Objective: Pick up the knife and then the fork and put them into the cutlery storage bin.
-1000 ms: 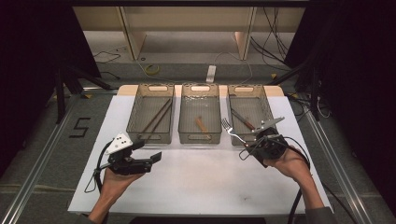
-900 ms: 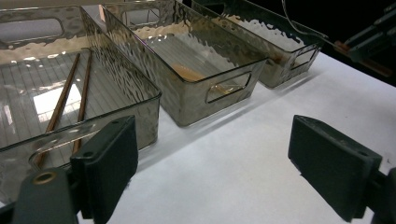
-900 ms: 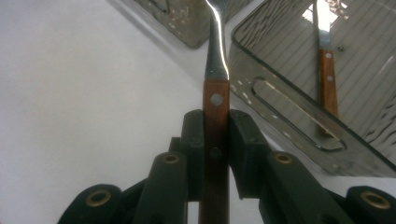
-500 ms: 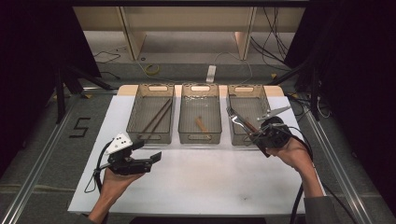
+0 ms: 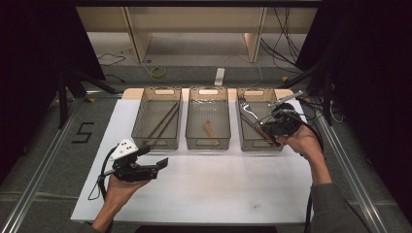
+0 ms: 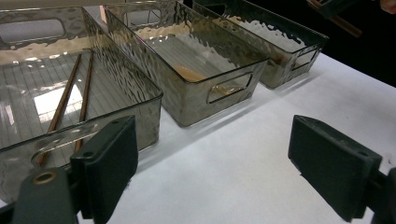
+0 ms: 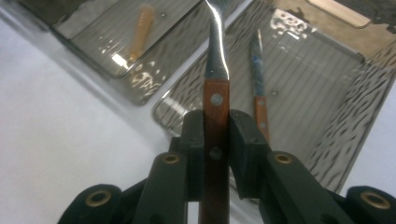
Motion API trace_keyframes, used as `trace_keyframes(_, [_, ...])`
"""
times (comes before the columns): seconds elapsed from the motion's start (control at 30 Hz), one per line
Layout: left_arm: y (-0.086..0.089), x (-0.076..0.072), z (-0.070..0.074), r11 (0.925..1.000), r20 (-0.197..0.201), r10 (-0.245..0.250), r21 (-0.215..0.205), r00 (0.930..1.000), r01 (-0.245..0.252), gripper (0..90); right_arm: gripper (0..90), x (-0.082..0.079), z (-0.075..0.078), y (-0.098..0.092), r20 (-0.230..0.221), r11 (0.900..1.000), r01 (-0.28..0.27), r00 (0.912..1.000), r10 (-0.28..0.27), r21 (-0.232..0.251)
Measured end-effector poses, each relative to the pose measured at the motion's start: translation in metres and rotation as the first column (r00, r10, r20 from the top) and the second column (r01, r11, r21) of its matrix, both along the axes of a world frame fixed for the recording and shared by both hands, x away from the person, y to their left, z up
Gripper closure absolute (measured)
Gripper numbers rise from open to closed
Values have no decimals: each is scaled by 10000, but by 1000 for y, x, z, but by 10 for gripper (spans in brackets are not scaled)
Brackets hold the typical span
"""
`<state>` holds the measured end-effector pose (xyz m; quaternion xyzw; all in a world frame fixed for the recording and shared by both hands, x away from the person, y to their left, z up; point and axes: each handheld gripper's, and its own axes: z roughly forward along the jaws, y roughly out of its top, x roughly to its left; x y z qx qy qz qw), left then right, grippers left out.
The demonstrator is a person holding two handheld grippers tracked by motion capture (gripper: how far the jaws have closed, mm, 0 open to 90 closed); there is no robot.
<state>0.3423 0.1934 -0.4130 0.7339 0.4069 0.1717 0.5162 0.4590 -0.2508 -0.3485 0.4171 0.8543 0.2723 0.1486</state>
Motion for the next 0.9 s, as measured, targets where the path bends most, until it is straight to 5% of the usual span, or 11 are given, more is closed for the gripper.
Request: trace_keyframes(0.9, [0, 0, 0, 10000, 20, -27, 13, 10000, 27, 155, 773, 62, -3, 0, -490, 9958, 909, 9946, -914, -115])
